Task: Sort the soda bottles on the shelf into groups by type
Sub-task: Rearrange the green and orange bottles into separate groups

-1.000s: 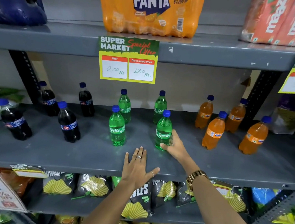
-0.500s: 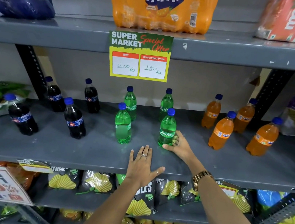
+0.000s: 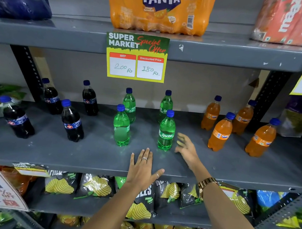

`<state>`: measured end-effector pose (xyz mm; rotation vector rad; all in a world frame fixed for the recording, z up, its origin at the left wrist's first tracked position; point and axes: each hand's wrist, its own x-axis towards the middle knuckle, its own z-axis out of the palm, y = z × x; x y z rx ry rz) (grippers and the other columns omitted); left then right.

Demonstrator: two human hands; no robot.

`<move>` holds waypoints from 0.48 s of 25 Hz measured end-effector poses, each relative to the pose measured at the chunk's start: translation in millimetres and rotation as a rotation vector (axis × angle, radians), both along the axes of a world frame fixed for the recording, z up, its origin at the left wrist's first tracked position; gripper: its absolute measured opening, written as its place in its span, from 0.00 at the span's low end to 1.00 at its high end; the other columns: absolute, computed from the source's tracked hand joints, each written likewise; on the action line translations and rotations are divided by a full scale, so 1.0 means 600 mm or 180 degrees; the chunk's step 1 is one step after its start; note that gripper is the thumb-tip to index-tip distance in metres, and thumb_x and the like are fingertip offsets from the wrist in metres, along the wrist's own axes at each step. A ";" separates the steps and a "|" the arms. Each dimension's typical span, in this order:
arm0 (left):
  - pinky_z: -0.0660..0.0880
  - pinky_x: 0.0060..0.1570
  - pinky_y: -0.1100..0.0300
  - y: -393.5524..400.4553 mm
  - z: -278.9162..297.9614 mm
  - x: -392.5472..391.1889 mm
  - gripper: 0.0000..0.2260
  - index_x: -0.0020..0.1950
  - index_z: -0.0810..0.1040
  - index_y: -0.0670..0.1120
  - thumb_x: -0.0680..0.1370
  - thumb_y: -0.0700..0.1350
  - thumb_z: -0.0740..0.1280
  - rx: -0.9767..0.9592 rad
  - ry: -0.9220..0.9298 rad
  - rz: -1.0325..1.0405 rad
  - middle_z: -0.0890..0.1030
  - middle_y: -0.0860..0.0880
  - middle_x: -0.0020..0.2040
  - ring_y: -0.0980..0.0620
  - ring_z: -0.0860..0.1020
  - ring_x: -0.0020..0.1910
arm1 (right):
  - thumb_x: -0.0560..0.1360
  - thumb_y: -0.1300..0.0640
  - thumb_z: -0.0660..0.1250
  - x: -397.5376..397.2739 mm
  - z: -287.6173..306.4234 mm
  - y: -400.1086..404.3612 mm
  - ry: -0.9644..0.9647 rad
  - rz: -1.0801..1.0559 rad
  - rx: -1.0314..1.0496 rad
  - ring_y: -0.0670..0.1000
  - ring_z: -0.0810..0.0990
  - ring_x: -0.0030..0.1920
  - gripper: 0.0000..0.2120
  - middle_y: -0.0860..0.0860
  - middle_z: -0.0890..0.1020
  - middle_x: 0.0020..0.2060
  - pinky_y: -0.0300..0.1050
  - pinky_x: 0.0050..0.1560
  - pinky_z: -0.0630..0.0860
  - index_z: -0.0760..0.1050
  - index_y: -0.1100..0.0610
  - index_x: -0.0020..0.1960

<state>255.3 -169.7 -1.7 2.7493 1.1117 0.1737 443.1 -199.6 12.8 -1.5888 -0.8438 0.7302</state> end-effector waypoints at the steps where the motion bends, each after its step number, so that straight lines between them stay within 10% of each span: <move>1: 0.46 0.73 0.45 -0.006 0.000 0.004 0.46 0.74 0.55 0.41 0.65 0.68 0.33 0.0001 -0.0132 -0.0048 0.56 0.44 0.76 0.48 0.53 0.75 | 0.68 0.77 0.61 0.011 -0.006 -0.010 -0.0047 -0.0379 0.0048 0.56 0.72 0.59 0.24 0.57 0.73 0.59 0.45 0.50 0.74 0.67 0.63 0.62; 6: 0.77 0.53 0.51 -0.048 0.002 0.038 0.23 0.53 0.80 0.45 0.73 0.50 0.49 -0.0170 -0.0095 -0.0358 0.84 0.49 0.51 0.52 0.81 0.53 | 0.70 0.72 0.63 0.062 -0.008 -0.072 -0.0224 -0.2072 0.0296 0.56 0.75 0.44 0.11 0.60 0.77 0.45 0.47 0.47 0.72 0.72 0.66 0.52; 12: 0.48 0.73 0.49 -0.055 0.003 0.091 0.23 0.74 0.55 0.41 0.82 0.51 0.46 0.0018 0.0047 -0.0481 0.57 0.45 0.76 0.49 0.53 0.75 | 0.67 0.69 0.70 0.109 -0.004 -0.099 -0.0377 -0.2566 0.0244 0.60 0.74 0.46 0.20 0.56 0.71 0.42 0.58 0.54 0.73 0.65 0.62 0.54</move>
